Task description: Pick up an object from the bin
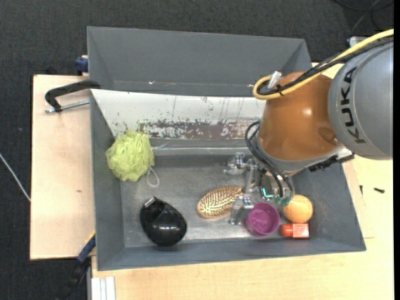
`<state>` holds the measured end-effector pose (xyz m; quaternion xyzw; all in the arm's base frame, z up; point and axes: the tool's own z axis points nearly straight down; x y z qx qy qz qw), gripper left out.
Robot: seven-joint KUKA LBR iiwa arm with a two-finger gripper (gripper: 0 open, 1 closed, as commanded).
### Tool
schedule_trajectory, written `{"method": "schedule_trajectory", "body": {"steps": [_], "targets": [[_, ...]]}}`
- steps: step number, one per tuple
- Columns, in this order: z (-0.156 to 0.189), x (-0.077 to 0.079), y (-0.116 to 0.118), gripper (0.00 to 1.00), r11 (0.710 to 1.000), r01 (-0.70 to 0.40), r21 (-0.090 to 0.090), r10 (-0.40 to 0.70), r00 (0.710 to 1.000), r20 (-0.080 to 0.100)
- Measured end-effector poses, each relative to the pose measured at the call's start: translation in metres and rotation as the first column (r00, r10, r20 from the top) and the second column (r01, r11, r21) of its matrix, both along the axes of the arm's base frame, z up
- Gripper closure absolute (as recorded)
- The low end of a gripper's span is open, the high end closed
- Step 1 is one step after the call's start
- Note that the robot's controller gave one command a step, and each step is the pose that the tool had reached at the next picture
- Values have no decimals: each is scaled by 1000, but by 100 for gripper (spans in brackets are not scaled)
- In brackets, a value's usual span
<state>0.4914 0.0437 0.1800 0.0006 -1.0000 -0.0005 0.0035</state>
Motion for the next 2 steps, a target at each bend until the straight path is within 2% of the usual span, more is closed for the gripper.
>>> {"method": "schedule_trajectory", "body": {"steps": [1,2], "targets": [[4,2,0,0,1000,1,0,-1,1000,8],[-37,39,-11,0,999,-53,0,53,998,15]]}}
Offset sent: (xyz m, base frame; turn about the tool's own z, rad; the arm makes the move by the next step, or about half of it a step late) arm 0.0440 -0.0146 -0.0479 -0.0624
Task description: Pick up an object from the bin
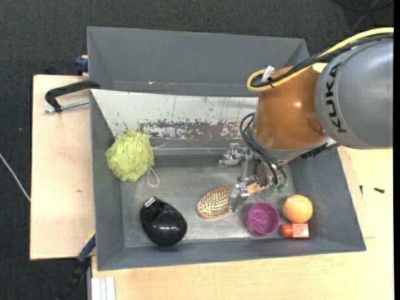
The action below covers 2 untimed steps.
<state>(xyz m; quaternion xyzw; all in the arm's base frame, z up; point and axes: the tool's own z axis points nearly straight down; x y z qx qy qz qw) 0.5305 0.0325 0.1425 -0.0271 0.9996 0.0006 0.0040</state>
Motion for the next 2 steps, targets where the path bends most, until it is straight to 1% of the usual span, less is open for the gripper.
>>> {"method": "schedule_trajectory", "body": {"steps": [1,2], "targets": [[-17,9,-3,0,998,-69,0,69,998,-6],[-12,5,-4,0,997,-71,0,71,997,-6]]}}
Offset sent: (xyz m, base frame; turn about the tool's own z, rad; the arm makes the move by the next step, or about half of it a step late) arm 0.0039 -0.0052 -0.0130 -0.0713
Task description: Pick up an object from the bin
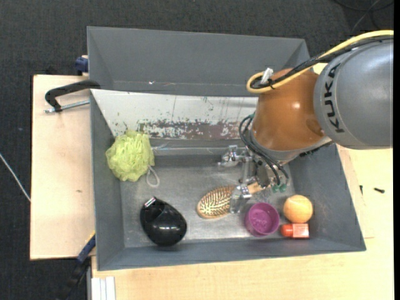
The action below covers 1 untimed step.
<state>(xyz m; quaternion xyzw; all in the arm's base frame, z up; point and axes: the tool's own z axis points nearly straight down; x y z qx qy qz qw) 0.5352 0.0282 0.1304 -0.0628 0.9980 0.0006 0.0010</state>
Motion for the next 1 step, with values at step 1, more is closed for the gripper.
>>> {"method": "schedule_trajectory", "body": {"steps": [1], "targets": [[-34,0,-1,0,995,-102,-1,102,995,5]]}}
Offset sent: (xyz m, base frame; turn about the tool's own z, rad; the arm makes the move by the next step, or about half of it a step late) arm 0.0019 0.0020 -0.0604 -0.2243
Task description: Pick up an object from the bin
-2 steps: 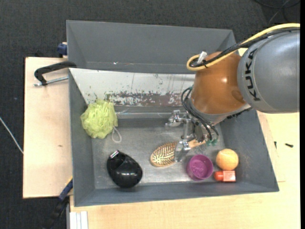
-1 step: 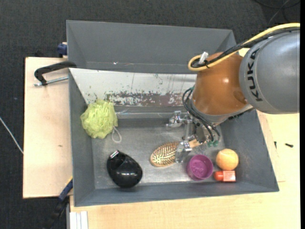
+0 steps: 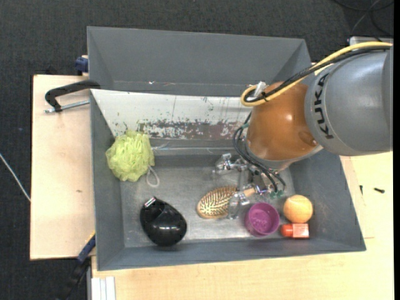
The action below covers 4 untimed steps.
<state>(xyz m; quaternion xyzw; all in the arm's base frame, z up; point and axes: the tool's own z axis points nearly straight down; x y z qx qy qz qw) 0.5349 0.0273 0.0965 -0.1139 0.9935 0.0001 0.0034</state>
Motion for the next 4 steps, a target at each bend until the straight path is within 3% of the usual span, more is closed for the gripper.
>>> {"method": "schedule_trajectory", "body": {"steps": [1,4], "targets": [[-24,4,4,100,993,-120,0,120,993,-4],[-17,3,4,100,993,-120,0,120,993,-4]]}}
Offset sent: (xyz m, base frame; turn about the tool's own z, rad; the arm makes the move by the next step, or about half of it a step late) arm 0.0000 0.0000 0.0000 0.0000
